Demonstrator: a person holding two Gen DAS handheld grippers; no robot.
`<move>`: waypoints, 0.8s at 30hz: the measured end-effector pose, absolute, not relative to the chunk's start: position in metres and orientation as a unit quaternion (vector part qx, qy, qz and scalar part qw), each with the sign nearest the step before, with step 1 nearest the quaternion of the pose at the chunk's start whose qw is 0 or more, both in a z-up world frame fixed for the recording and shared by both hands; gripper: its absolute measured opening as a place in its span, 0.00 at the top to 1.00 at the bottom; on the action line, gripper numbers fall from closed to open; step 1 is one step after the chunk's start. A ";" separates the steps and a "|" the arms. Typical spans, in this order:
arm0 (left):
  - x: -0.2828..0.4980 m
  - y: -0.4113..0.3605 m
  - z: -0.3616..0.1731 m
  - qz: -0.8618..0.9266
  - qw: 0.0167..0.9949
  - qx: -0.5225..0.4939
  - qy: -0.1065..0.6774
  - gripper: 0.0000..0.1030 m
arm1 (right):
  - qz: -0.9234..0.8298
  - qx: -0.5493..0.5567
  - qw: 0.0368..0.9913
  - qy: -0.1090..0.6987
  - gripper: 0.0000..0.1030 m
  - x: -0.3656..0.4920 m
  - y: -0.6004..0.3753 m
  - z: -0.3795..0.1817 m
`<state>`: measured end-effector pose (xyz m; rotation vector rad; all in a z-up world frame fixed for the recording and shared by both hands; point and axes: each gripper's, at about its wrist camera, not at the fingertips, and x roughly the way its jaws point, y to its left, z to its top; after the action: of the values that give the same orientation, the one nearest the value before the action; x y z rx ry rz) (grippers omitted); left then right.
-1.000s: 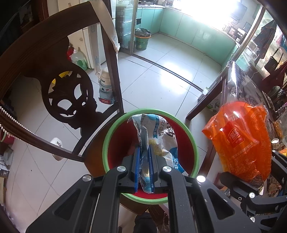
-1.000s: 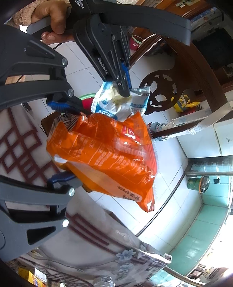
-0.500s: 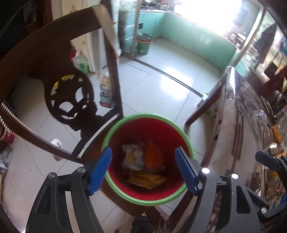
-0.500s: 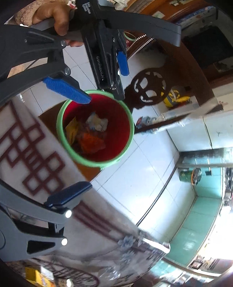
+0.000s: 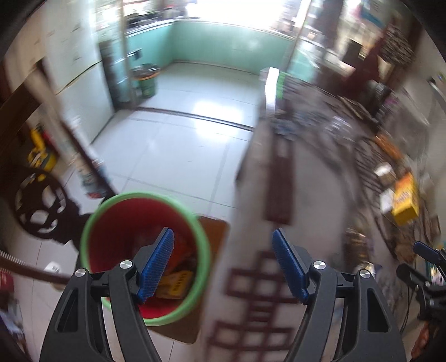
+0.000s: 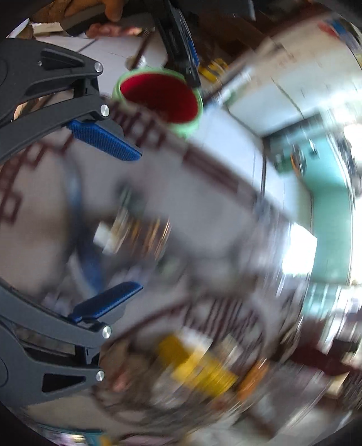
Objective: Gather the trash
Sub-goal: 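Reach the left tool to the yellow snack box while the right tool reaches the clear printed bag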
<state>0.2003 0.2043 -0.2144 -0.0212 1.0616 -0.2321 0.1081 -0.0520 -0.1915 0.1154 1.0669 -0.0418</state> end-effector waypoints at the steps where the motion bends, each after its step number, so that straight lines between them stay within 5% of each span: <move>1: 0.197 0.187 -0.212 -0.126 0.854 -0.001 0.504 0.32 | -0.034 0.060 0.858 0.509 0.16 0.101 -0.067 -0.192; 9: 0.163 0.077 -0.185 -0.224 0.849 0.039 0.476 0.32 | -0.117 0.021 0.852 0.510 0.16 0.076 -0.210 -0.185; 20: 0.138 -0.071 -0.154 -0.263 0.848 0.064 0.457 0.30 | -0.052 -0.001 0.831 0.554 0.16 0.166 -0.344 -0.245; 24: 0.143 -0.105 -0.151 -0.260 0.847 0.087 0.456 0.30 | -0.010 -0.019 0.815 0.580 0.30 0.188 -0.347 -0.270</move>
<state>0.1429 -0.1055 -0.1514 0.1836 0.9610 -0.5481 0.1875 -0.3474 -0.2699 -0.0399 1.2368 -0.0222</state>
